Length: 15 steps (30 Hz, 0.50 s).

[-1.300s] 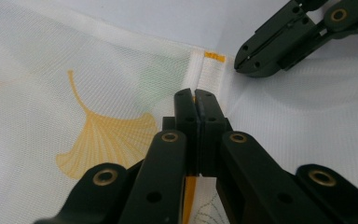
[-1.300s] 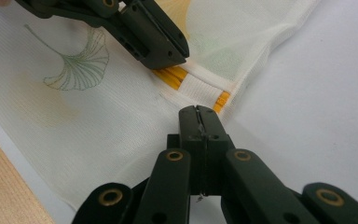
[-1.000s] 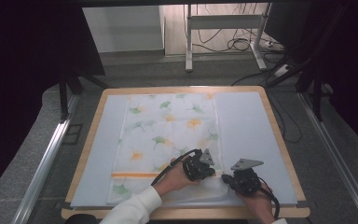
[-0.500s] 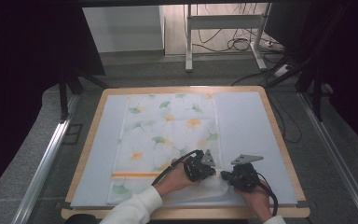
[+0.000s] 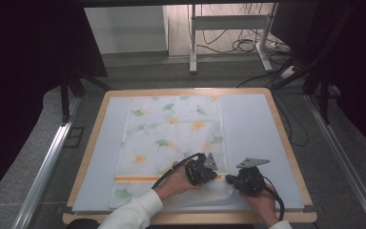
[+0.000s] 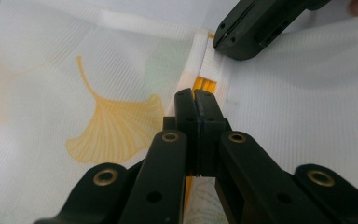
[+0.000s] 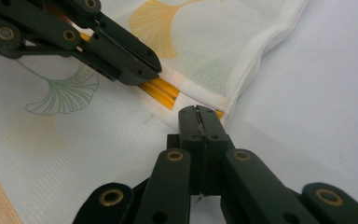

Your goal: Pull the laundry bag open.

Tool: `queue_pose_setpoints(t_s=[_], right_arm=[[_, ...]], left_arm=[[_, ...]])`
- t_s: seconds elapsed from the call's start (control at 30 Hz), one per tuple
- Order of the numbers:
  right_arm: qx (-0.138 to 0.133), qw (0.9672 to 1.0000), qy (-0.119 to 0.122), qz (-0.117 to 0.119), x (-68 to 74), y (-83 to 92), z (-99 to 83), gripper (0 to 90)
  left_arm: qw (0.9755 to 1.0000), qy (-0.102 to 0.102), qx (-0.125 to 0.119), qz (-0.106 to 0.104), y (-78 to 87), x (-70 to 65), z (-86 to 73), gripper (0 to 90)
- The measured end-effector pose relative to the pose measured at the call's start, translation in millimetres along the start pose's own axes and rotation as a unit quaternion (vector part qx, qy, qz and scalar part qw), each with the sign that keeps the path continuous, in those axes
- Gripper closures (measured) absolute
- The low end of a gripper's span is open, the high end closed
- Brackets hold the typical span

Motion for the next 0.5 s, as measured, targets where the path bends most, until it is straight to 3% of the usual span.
queue_pose_setpoints(t_s=[0.2, 0.5], right_arm=[[-0.002, 1.0000, 0.005, -0.002, 0.7, -0.1, 0.0, 89.7], [-0.001, 0.9999, 0.011, -0.004, 1.5, -0.1, 0.2, 89.6]], left_arm=[[0.9997, 0.019, -0.009, -0.010, 6.2, 4.6, -9.4, 90.0], [0.9996, 0.026, -0.013, -0.005, 14.1, 2.4, -19.8, 90.0]])
Point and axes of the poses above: each handheld gripper's, and its own axes: y roughly backward along the jaws, z roughly out of its top, x roughly to its left, the point moved 2 cm from there along -y, roughly forward along the jaws, and after that the axes turned 4 degrees about -z, right-handed, at the moved point
